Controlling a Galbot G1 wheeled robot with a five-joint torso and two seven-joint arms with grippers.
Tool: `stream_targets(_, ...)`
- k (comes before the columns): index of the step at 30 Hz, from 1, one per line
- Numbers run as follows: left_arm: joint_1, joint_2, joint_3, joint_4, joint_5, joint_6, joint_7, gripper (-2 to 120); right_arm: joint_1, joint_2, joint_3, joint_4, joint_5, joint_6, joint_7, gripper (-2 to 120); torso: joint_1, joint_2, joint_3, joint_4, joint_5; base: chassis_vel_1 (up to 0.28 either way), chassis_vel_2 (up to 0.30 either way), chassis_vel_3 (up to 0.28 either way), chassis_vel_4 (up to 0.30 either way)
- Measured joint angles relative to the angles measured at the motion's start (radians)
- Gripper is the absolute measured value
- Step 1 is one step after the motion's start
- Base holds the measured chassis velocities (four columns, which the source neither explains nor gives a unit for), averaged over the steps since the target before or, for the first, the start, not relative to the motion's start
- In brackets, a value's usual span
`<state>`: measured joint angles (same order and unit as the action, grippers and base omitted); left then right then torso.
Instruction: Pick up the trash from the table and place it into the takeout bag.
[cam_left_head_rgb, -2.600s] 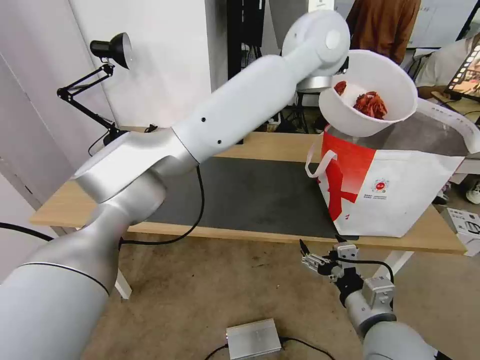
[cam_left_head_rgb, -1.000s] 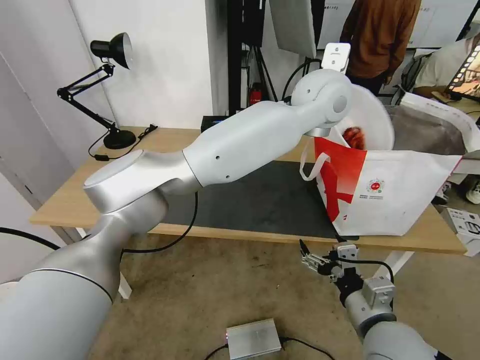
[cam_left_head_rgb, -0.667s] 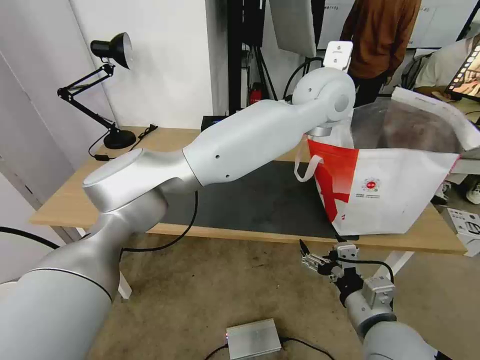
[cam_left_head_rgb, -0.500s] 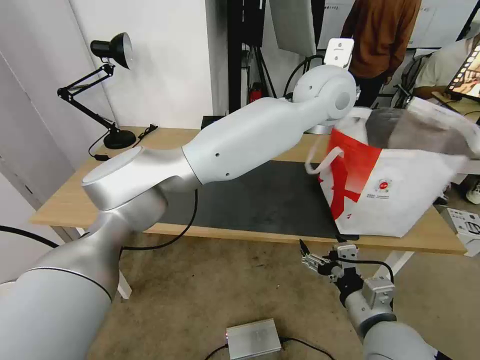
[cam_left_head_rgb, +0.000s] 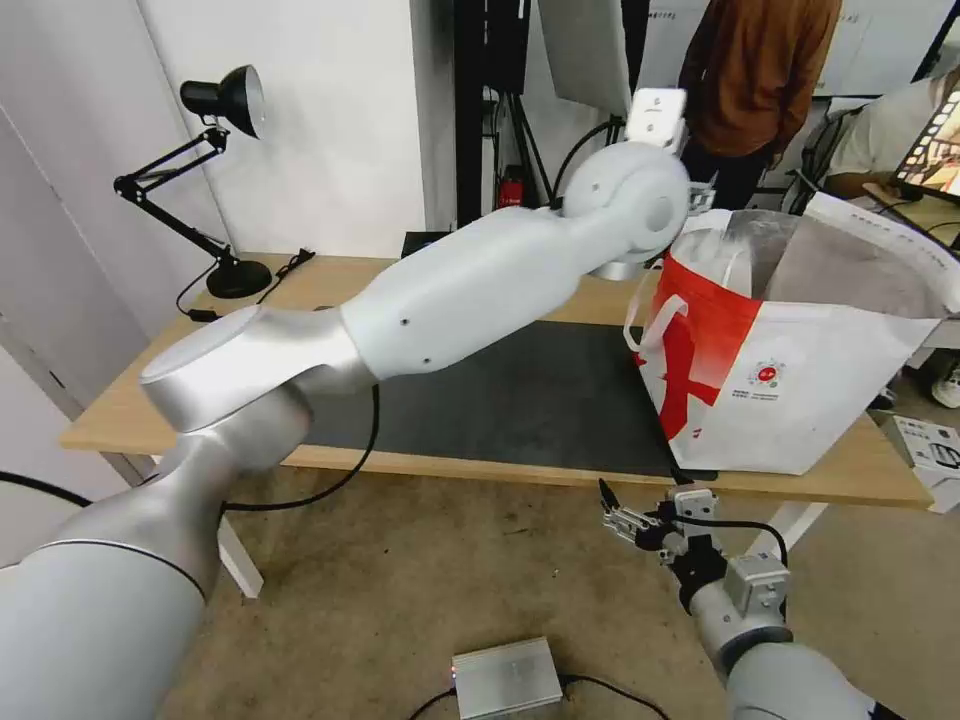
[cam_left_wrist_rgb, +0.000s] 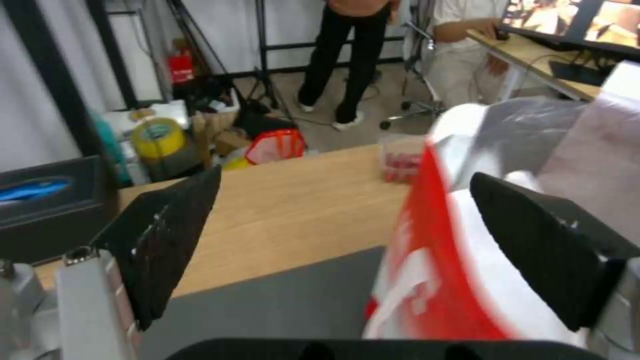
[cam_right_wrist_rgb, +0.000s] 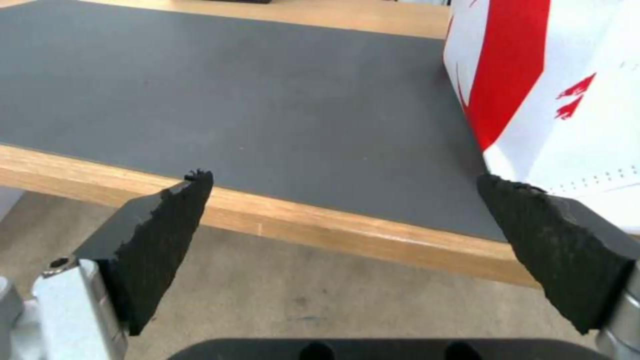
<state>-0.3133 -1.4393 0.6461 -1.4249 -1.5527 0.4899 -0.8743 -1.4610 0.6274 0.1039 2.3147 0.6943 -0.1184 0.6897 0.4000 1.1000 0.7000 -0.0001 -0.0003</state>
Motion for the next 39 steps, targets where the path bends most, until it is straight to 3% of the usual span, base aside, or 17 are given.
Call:
stream_targets(2, 0.029, 0.080, 0.004, -0.087, 0.011, -0.015, -0.003, 100, 0.000, 0.000, 0.000, 0.000, 0.000, 0.000, 0.000, 100, 0.000, 0.000, 0.000, 0.0002, -0.0001, 0.000, 0.000, 0.000, 0.000)
stream_targets(3, 0.029, 0.080, 0.004, -0.087, 0.011, -0.015, -0.003, 100, 0.000, 0.000, 0.000, 0.000, 0.000, 0.000, 0.000, 100, 0.000, 0.000, 0.000, 0.0002, -0.0001, 0.000, 0.000, 0.000, 0.000)
stream_targets(6, 0.085, 0.204, 0.006, -0.216, 0.071, -0.049, -0.003, 100, 0.000, 0.000, 0.000, 0.000, 0.000, 0.000, 0.000, 100, 0.000, 0.000, 0.000, 0.0003, -0.0002, 0.000, 0.000, 0.000, 0.000)
stream_targets(7, 0.085, 0.204, 0.006, -0.216, 0.071, -0.049, -0.003, 100, 0.000, 0.000, 0.000, 0.000, 0.000, 0.000, 0.000, 100, 0.000, 0.000, 0.000, 0.0003, -0.0002, 0.000, 0.000, 0.000, 0.000)
stream_targets(10, 0.168, 0.320, -0.023, -0.346, 0.113, -0.082, 0.003, 100, 0.000, 0.000, 0.000, 0.000, 0.000, 0.000, 0.000, 100, 0.000, 0.000, 0.000, 0.0002, -0.0003, 0.000, 0.000, 0.000, 0.000)
stream_targets(11, 0.168, 0.320, -0.023, -0.346, 0.113, -0.082, 0.003, 100, 0.000, 0.000, 0.000, 0.000, 0.000, 0.000, 0.000, 100, 0.000, 0.000, 0.000, 0.0002, -0.0003, 0.000, 0.000, 0.000, 0.000)
stream_targets(15, 0.296, 0.472, -0.089, -0.475, 0.170, -0.096, 0.026, 100, 0.000, 0.000, 0.000, 0.000, 0.000, 0.000, 0.000, 100, 0.000, 0.000, 0.000, 0.0003, -0.0002, 0.000, 0.000, 0.000, 0.000)
stream_targets(16, 0.296, 0.472, -0.089, -0.475, 0.170, -0.096, 0.026, 100, 0.000, 0.000, 0.000, 0.000, 0.000, 0.000, 0.000, 100, 0.000, 0.000, 0.000, 0.0003, -0.0002, 0.000, 0.000, 0.000, 0.000)
stream_targets(19, 0.402, 0.554, -0.169, -0.537, 0.190, -0.097, 0.033, 100, 0.000, 0.000, 0.000, 0.000, 0.000, 0.000, 0.000, 100, 0.000, 0.000, 0.000, 0.0004, -0.0003, 0.000, 0.000, 0.000, 0.000)
stream_targets(25, 0.548, 0.627, -0.283, -0.608, 0.228, -0.097, 0.043, 100, 0.000, 0.000, 0.000, 0.000, 0.000, 0.000, 0.000, 100, 0.000, 0.000, 0.000, 0.0000, -0.0002, 0.000, 0.000, 0.000, 0.000)
stream_targets(29, 0.788, 0.712, -0.457, -0.698, 0.317, -0.108, 0.104, 100, 0.000, 0.000, 0.000, 0.000, 0.000, 0.000, 0.000, 100, 0.000, 0.000, 0.000, 0.0000, -0.0001, 0.000, 0.000, 0.000, 0.000)
stream_targets(30, 0.788, 0.712, -0.457, -0.698, 0.317, -0.108, 0.104, 100, 0.000, 0.000, 0.000, 0.000, 0.000, 0.000, 0.000, 100, 0.000, 0.000, 0.000, 0.0000, -0.0001, 0.000, 0.000, 0.000, 0.000)
stream_targets(33, 1.021, 0.756, -0.639, -0.765, 0.378, -0.121, 0.141, 100, 0.000, 0.000, 0.000, 0.000, 0.000, 0.000, 0.000, 100, 0.000, 0.000, 0.000, 0.0002, 0.0001, 0.000, 0.000, 0.000, 0.000)
stream_targets(39, 1.225, 0.768, -0.751, -0.815, 0.466, -0.144, 0.153, 100, 0.000, 0.000, 0.000, 0.000, 0.000, 0.000, 0.000, 100, 0.000, 0.000, 0.000, 0.0002, 0.0002, 0.000, 0.000, 0.000, 0.000)
